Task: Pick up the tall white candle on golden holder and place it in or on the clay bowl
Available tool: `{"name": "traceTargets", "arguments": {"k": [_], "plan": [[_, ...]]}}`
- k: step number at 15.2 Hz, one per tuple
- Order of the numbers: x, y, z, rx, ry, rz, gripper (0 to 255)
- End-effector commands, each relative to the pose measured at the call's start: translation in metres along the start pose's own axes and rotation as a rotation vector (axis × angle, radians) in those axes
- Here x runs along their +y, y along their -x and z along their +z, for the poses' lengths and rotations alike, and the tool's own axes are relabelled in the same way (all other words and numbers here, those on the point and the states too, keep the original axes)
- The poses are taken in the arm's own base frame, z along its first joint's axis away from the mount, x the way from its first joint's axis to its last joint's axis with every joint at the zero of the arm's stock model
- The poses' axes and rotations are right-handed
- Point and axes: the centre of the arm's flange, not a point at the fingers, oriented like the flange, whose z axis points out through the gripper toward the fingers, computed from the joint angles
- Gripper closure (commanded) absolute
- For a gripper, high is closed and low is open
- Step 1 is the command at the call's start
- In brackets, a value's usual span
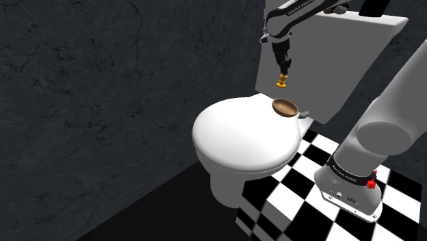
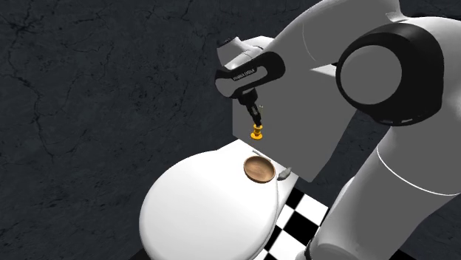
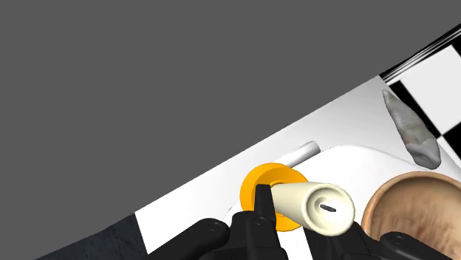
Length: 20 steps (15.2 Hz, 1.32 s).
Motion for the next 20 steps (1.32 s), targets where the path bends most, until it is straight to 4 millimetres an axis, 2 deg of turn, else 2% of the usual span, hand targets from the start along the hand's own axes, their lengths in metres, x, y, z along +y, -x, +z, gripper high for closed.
{"name": "traceTargets", "arguments": {"k": [1, 6, 18, 20], "plan": [[0.001, 0.005, -0.010, 0.000, 0.000, 0.000, 255], [0.000, 0.013, -0.031, 0.000, 0.000, 0.000, 255], [-0.154, -0.030, -0.045, 0.000, 0.000, 0.000, 255], [-0.153, -0.034, -0.035, 0.000, 0.000, 0.000, 255]]}}
